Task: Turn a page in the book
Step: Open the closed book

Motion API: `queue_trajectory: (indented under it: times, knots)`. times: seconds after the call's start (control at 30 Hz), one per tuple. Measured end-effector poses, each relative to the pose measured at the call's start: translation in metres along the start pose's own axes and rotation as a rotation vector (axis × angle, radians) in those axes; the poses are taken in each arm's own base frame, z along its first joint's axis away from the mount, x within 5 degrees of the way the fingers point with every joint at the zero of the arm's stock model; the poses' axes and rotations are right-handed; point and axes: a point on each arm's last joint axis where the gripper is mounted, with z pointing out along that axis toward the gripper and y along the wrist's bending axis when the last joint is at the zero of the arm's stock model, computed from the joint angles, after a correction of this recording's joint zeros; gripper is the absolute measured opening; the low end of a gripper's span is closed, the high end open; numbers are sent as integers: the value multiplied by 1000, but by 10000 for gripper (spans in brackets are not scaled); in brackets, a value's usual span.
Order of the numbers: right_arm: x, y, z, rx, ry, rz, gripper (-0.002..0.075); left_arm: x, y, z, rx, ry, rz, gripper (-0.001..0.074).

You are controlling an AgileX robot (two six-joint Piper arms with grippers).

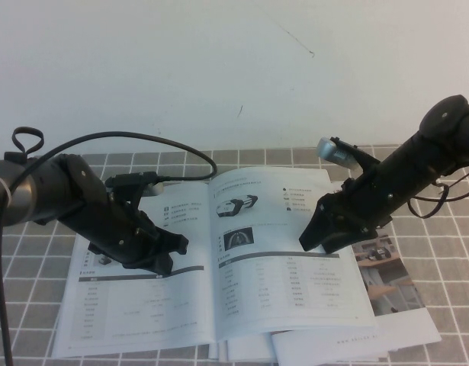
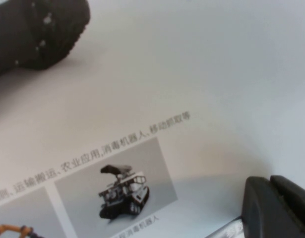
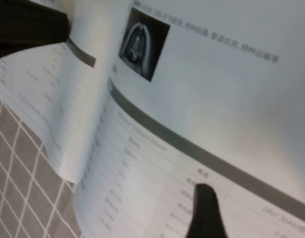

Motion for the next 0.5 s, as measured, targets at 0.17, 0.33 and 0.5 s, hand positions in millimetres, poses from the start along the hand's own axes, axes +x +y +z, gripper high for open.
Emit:
queue_trajectory:
  times: [0.17, 0.33, 0.5]
  knots:
    - [-3, -5, -8, 117, 48, -15, 450, 0, 0, 0, 2, -1, 3, -4]
    - [-3, -9, -11, 170, 73, -8, 449, 0, 0, 0, 3, 1, 5, -4]
    - [-4, -8, -10, 173, 57, -6, 449, 0, 0, 0, 3, 1, 5, -4]
